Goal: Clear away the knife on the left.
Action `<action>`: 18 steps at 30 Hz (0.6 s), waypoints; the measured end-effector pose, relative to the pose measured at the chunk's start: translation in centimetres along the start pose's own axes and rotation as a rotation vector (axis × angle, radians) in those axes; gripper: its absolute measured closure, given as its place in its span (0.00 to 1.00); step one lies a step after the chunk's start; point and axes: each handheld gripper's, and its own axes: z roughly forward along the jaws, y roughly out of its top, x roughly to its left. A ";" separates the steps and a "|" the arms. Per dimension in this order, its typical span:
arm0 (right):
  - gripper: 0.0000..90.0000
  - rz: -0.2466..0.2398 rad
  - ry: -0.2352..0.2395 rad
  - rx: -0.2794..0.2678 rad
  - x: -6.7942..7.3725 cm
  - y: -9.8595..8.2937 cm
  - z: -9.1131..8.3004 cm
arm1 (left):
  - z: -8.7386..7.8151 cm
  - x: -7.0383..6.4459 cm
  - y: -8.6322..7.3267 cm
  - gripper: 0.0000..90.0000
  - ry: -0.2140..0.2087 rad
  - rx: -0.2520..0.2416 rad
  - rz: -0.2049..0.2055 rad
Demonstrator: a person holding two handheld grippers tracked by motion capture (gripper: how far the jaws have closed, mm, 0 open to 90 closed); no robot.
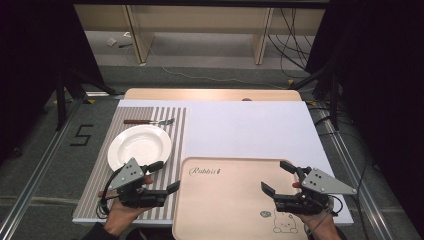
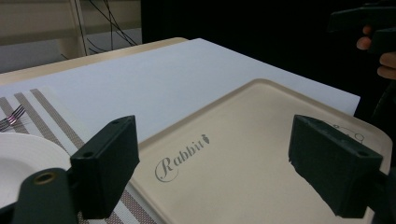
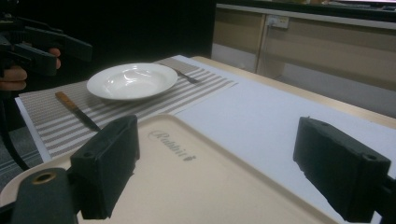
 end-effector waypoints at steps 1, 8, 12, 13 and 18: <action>0.17 -0.001 0.000 0.000 0.0 0.0 0.0 | 0.0 0.0 0.0 0.17 0.000 0.000 0.000; 0.17 -0.002 -0.009 0.000 0.1 -0.1 -0.3 | -0.4 1.0 0.3 0.18 0.003 0.034 0.030; 0.17 0.001 -0.018 0.000 0.1 -0.1 -0.5 | -0.6 1.6 0.3 0.18 0.015 0.065 0.055; 0.17 0.000 -0.018 0.000 0.2 -0.1 -0.5 | -0.7 1.7 0.3 0.18 0.018 0.073 0.061; 0.17 -0.006 -0.015 0.007 0.4 -0.1 -0.5 | -1.5 2.1 0.3 0.18 0.042 0.111 0.103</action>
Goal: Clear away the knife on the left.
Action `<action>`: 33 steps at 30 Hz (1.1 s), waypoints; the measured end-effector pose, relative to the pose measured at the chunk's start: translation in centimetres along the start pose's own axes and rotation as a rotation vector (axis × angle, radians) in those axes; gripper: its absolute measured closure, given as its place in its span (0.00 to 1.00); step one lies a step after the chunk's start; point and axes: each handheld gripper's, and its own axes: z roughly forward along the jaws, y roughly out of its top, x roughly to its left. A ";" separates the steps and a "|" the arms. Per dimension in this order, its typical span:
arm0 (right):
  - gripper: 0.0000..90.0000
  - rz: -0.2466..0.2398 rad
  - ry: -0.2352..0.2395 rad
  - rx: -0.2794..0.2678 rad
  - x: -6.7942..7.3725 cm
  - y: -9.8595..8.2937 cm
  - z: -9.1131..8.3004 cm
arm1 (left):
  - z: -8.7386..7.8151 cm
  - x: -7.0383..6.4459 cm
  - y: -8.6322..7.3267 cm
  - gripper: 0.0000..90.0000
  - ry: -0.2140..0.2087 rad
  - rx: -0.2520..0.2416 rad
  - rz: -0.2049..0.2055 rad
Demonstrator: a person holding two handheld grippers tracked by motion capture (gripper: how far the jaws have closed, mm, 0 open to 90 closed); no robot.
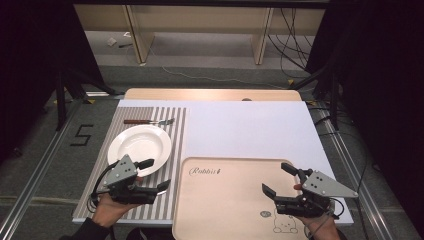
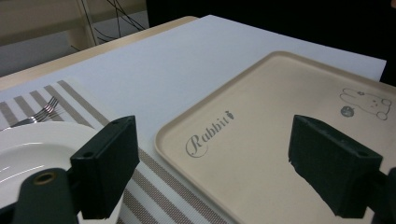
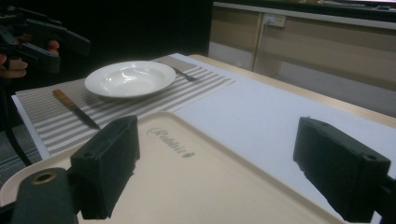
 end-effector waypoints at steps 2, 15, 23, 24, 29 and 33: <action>0.17 0.000 -0.001 -0.002 0.0 0.0 0.0 | -0.1 0.2 0.0 0.18 0.010 0.014 0.013; 0.17 0.003 -0.002 -0.001 -0.1 0.0 0.1 | -1.6 2.7 -0.5 0.19 0.066 0.182 0.068; 0.17 0.004 -0.003 0.003 -0.1 0.0 0.1 | -1.5 2.6 -0.8 0.19 0.049 0.278 0.112; 0.17 0.003 -0.003 0.002 -0.1 0.0 0.1 | -1.4 2.6 -0.9 0.19 0.038 0.291 0.108; 0.17 0.003 -0.004 0.002 -0.1 0.0 0.1 | -1.0 2.5 -1.4 0.19 0.026 0.373 0.143; 0.17 0.002 -0.003 0.004 -0.1 0.0 0.1 | -0.5 2.4 -2.0 0.19 0.013 0.430 0.156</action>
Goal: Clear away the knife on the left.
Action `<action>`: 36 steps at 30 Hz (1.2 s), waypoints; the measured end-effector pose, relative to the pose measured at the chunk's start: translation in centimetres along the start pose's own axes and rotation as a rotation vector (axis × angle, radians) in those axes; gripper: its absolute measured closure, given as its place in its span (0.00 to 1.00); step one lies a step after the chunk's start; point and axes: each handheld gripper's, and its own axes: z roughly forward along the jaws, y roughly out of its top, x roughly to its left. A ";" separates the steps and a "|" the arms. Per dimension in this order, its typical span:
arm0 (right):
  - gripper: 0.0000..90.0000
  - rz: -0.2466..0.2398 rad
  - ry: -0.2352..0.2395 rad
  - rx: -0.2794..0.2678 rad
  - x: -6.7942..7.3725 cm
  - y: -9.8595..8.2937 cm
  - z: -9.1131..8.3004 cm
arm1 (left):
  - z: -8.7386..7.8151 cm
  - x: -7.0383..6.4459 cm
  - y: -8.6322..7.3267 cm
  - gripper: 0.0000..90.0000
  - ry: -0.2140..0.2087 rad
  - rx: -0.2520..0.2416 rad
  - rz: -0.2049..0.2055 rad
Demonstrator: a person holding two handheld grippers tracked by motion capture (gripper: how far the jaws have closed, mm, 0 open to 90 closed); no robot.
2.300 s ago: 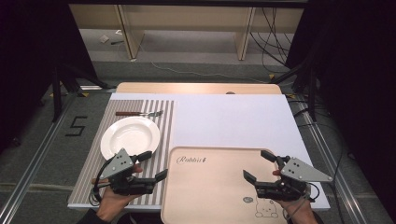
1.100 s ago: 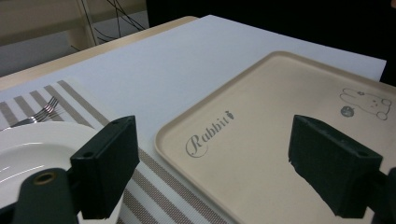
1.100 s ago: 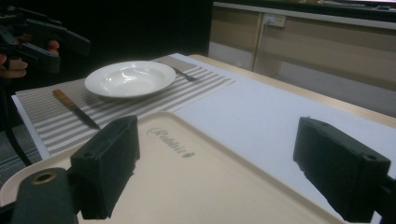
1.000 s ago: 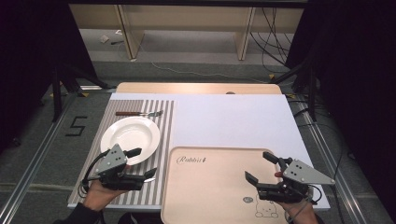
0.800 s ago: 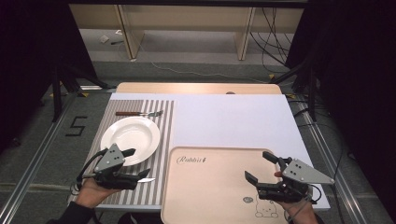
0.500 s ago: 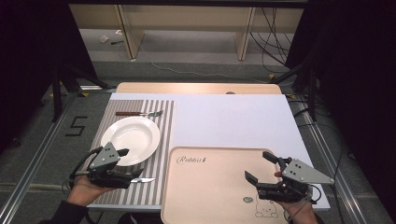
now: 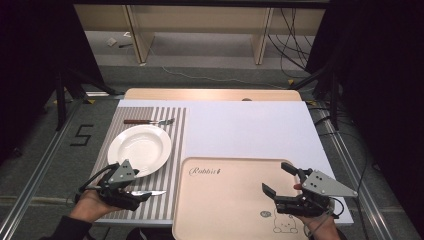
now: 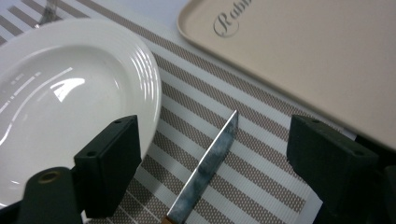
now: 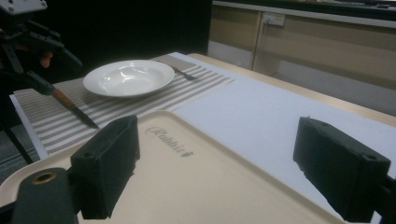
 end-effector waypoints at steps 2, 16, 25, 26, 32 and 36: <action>0.17 0.001 0.000 -0.001 0.0 0.0 0.0 | 0.4 -0.2 -0.1 0.19 -0.006 0.044 0.023; 0.17 -0.002 0.002 0.001 0.0 0.0 0.0 | 2.0 0.5 -1.7 0.21 0.018 0.278 0.046; 0.17 -0.002 0.002 0.003 0.0 0.0 0.1 | 2.4 1.0 -2.1 0.23 0.023 0.338 0.037; 0.17 -0.001 0.002 0.003 0.0 0.0 0.1 | 2.4 1.1 -2.3 0.23 0.028 0.346 0.026; 0.17 0.003 0.000 0.006 0.0 -0.1 0.1 | 2.4 2.2 -2.7 0.26 0.047 0.378 0.001; 0.17 0.003 -0.002 0.009 -0.1 -0.1 0.2 | 2.5 2.7 -2.9 0.31 0.035 0.408 -0.011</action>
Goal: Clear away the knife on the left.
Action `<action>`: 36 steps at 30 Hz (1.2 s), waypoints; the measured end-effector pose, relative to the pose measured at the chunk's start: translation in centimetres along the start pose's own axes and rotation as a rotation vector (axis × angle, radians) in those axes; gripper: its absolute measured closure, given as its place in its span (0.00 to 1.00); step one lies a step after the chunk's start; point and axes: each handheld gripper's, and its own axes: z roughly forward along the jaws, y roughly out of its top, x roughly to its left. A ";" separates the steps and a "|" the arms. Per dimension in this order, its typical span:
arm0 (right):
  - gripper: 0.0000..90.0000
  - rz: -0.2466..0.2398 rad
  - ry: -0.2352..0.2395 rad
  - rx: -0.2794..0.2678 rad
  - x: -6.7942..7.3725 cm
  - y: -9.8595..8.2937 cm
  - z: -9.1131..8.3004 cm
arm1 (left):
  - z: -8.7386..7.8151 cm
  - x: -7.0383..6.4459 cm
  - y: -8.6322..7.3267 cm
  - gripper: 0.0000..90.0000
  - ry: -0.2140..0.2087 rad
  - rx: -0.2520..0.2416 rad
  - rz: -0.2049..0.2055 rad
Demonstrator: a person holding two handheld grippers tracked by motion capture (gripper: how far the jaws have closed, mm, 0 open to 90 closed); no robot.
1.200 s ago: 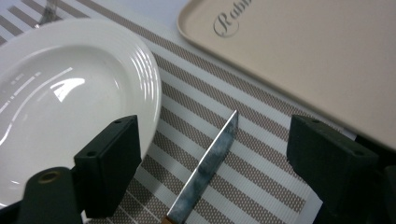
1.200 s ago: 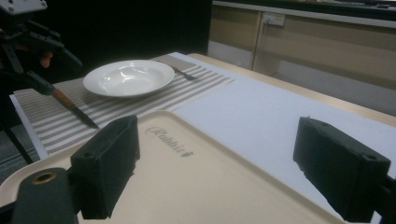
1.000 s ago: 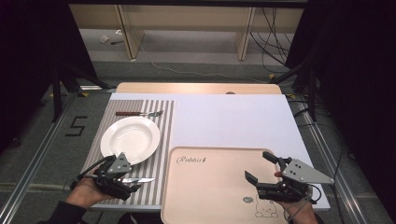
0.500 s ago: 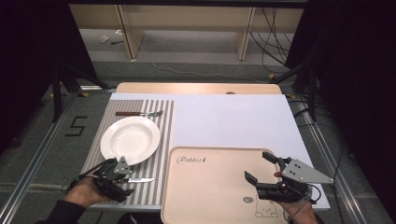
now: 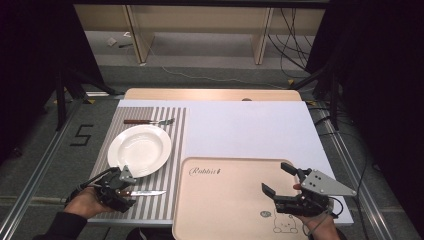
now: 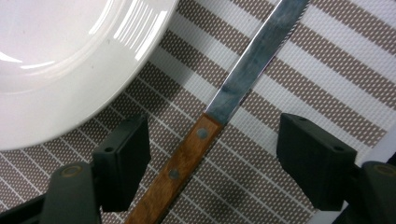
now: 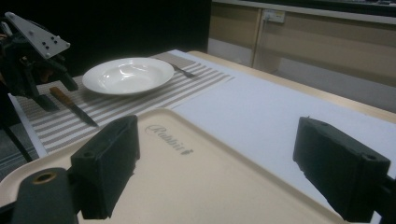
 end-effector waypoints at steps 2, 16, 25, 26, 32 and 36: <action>0.17 0.000 -0.001 0.001 0.0 0.0 0.0 | 0.1 0.3 0.0 0.34 -0.004 0.007 -0.004; 0.17 0.007 -0.001 0.008 -0.1 -0.1 0.2 | 0.5 1.8 0.8 0.53 -0.062 0.127 -0.016; 0.17 0.006 -0.001 0.010 0.0 -0.1 0.3 | 0.7 2.2 1.1 0.67 -0.135 0.188 -0.021; 0.17 0.007 -0.001 0.010 0.0 -0.1 0.3 | 0.7 2.2 1.2 0.70 -0.135 0.196 -0.015; 0.17 0.006 0.001 0.009 0.0 -0.1 0.2 | 0.8 2.0 1.8 0.82 -0.138 0.222 0.026; 0.17 0.004 0.002 0.009 0.0 -0.1 0.2 | 0.7 2.0 1.5 0.85 -0.146 0.202 0.020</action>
